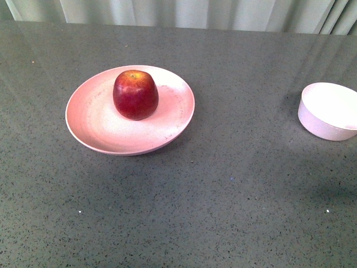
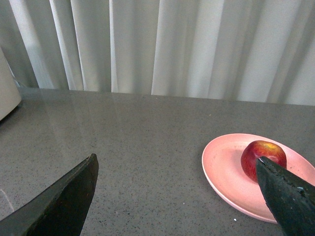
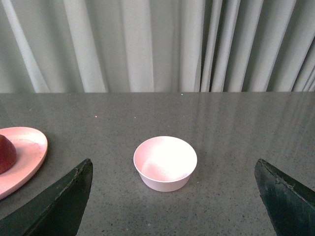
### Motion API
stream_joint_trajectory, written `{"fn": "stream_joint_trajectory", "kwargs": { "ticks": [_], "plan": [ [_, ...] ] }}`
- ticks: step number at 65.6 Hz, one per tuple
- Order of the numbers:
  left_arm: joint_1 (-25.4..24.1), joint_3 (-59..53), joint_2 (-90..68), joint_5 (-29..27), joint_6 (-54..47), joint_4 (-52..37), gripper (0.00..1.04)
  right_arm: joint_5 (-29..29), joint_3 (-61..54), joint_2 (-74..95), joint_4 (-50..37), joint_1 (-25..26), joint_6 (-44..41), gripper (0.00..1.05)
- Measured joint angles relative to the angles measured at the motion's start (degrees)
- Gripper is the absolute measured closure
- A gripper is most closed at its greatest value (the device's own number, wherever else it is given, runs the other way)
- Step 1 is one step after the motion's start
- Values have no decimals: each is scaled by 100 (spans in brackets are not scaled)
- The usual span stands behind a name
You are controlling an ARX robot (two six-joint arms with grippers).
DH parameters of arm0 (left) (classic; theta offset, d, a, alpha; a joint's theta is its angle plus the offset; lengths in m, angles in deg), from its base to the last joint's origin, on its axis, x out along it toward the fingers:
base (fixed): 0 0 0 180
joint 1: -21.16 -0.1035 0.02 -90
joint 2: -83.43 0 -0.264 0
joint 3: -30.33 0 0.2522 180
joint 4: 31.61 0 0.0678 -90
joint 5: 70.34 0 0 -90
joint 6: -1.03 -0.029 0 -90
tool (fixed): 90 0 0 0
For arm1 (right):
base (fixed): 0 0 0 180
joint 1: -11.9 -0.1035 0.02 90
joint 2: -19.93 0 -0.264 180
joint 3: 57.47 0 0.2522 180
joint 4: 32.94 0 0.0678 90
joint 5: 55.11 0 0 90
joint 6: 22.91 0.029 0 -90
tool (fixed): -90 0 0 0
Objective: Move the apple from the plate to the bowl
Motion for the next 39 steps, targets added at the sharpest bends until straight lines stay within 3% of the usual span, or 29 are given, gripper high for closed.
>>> {"fn": "stream_joint_trajectory", "kwargs": {
  "ticks": [14,21,27,39],
  "plan": [
    [0,0,0,0,0,0,9,79,15,31,35,13,55,9],
    [0,0,0,4,0,0,9,1659,632,1279,1187,590,835,9],
    [0,0,0,0,0,0,9,2295,1064,2776,540,1106,1040,9],
    [0,0,0,0,0,0,9,2568,1666,5187,-1128,1696,719,9]
  ]
}}
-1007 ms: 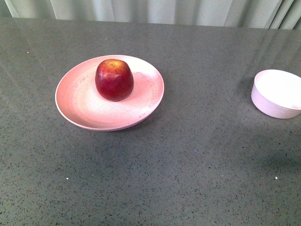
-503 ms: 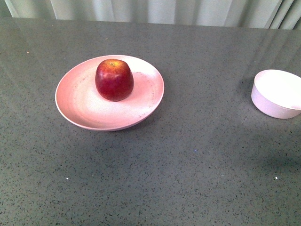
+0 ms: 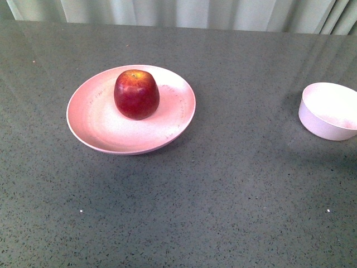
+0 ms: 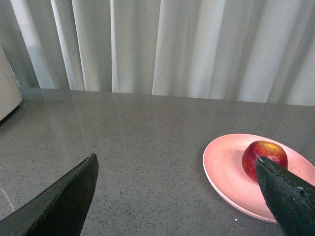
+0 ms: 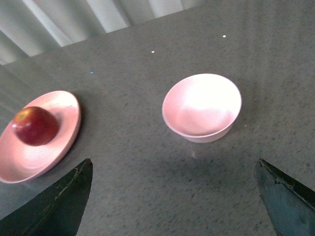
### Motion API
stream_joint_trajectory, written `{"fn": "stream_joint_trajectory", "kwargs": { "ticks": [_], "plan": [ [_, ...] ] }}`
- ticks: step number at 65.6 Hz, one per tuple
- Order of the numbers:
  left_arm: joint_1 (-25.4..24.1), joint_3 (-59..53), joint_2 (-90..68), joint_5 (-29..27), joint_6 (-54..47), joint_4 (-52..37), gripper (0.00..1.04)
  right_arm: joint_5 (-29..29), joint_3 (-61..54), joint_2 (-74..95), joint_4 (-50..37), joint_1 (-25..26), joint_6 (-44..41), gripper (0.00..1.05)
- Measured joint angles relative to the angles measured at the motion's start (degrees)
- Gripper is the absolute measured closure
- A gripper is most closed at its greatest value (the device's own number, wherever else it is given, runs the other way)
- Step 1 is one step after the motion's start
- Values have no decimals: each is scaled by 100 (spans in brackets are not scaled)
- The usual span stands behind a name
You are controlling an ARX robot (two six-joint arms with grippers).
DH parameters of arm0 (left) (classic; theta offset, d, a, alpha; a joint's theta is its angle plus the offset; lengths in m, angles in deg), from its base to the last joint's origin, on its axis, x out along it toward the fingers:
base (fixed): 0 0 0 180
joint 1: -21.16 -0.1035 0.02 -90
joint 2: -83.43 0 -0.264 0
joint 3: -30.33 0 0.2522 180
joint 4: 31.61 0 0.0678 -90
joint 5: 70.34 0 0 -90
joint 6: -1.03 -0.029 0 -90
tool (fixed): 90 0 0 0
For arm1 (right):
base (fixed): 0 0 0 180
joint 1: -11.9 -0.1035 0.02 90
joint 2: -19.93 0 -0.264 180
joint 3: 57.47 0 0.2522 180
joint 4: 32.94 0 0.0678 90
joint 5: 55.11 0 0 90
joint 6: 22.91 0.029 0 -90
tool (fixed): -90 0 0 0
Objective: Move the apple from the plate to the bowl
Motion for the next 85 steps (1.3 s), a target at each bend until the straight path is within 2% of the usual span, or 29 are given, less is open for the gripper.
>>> {"fn": "stream_joint_trajectory", "kwargs": {
  "ticks": [7,15,32,62,69,85],
  "plan": [
    [0,0,0,0,0,0,9,-17,407,1572,-852,155,-365,9],
    [0,0,0,0,0,0,9,-63,1019,3040,-1261,170,-734,9],
    [0,0,0,0,0,0,9,-321,2389,5053,-1209,-4,-833,9],
    [0,0,0,0,0,0,9,-621,3480,6347,-925,-225,-852,9],
    [0,0,0,0,0,0,9,-673,3652,6435,-876,-356,-850,30],
    [0,0,0,0,0,0,9,-796,3792,6533,-748,-470,-852,65]
  ]
}}
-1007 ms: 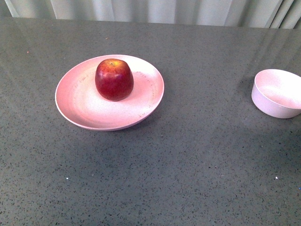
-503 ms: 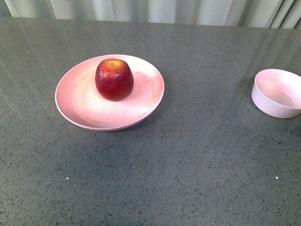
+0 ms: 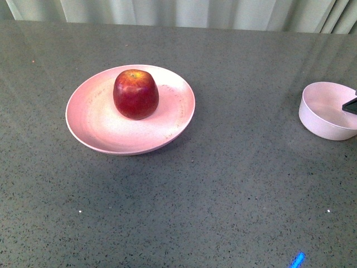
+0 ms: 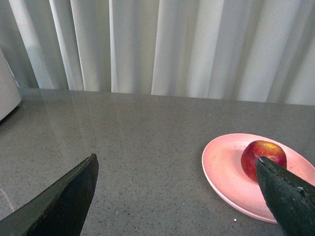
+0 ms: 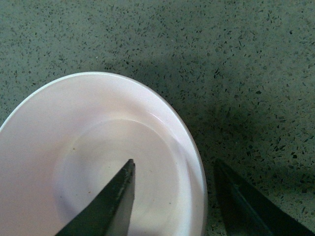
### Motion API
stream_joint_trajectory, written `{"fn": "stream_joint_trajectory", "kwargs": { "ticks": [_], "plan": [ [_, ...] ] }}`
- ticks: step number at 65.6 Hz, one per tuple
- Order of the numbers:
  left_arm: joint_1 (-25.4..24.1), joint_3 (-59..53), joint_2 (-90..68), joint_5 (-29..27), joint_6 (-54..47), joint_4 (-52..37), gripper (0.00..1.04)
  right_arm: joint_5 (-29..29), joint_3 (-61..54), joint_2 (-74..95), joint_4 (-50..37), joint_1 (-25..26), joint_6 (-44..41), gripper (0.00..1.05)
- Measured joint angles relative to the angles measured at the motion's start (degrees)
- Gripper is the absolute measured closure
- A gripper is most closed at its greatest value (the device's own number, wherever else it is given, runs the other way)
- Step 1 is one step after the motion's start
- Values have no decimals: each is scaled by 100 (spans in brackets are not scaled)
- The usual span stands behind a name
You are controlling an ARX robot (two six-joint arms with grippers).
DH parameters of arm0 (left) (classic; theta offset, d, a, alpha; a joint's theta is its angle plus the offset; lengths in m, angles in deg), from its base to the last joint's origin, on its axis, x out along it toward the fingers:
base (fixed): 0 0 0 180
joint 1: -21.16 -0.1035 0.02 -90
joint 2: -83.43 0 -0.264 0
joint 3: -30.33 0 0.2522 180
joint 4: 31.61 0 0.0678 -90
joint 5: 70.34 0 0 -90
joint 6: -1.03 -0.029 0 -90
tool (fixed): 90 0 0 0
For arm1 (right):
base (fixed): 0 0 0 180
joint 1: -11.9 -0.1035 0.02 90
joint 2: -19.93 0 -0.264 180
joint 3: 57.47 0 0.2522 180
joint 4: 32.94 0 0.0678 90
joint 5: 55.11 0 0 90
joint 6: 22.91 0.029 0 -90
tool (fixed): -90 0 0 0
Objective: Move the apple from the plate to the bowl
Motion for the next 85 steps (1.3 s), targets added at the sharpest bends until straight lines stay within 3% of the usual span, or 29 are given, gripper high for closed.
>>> {"fn": "stream_joint_trajectory", "kwargs": {
  "ticks": [16,48,85],
  "plan": [
    [0,0,0,0,0,0,9,-22,11,17,94,-50,66,103],
    [0,0,0,0,0,0,9,-210,28,-87,107,-1224,289,103],
    [0,0,0,0,0,0,9,-424,662,326,461,-2015,391,103]
  ]
}}
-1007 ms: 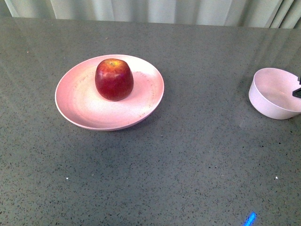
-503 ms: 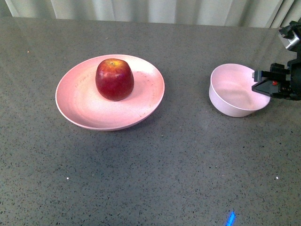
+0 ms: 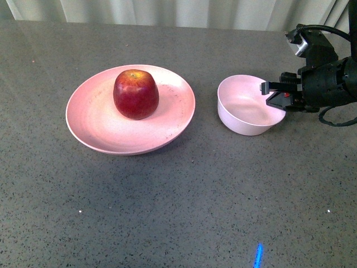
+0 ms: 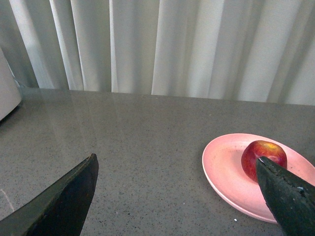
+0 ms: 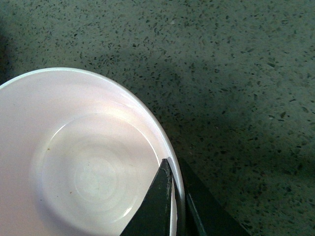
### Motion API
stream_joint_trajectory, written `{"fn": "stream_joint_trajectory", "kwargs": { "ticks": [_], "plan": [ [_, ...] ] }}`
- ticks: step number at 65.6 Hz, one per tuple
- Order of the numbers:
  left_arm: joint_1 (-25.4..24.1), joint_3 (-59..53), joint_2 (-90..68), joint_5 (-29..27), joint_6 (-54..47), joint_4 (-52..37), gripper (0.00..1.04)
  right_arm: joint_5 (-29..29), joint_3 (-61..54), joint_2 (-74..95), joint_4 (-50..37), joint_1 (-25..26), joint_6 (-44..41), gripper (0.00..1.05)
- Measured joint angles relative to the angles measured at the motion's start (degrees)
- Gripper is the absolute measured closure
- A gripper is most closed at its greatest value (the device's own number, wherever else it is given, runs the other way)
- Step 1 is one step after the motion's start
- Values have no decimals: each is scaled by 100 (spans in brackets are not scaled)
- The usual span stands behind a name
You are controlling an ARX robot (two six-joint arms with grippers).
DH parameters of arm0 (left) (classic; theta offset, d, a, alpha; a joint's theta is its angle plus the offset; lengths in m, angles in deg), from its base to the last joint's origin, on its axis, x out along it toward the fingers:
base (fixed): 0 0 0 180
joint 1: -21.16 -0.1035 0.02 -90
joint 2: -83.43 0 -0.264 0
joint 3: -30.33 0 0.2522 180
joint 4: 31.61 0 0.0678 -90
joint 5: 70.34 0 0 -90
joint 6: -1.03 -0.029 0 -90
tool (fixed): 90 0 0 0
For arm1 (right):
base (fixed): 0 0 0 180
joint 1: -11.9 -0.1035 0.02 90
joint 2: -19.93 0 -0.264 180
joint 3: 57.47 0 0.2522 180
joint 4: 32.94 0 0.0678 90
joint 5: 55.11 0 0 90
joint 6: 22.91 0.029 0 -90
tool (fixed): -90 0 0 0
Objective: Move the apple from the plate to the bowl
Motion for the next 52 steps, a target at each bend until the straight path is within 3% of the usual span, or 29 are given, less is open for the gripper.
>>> {"fn": "stream_joint_trajectory", "kwargs": {
  "ticks": [5,8,27,45,52],
  "plan": [
    [0,0,0,0,0,0,9,2,9,9,4,-48,20,103],
    [0,0,0,0,0,0,9,11,9,13,4,-72,24,97],
    [0,0,0,0,0,0,9,-61,-170,-111,-459,-44,13,53],
    [0,0,0,0,0,0,9,-498,-1134,-1512,-1659,330,37,8],
    [0,0,0,0,0,0,9,-538,-1670,-2275,-1971,450,13,9]
  ]
}}
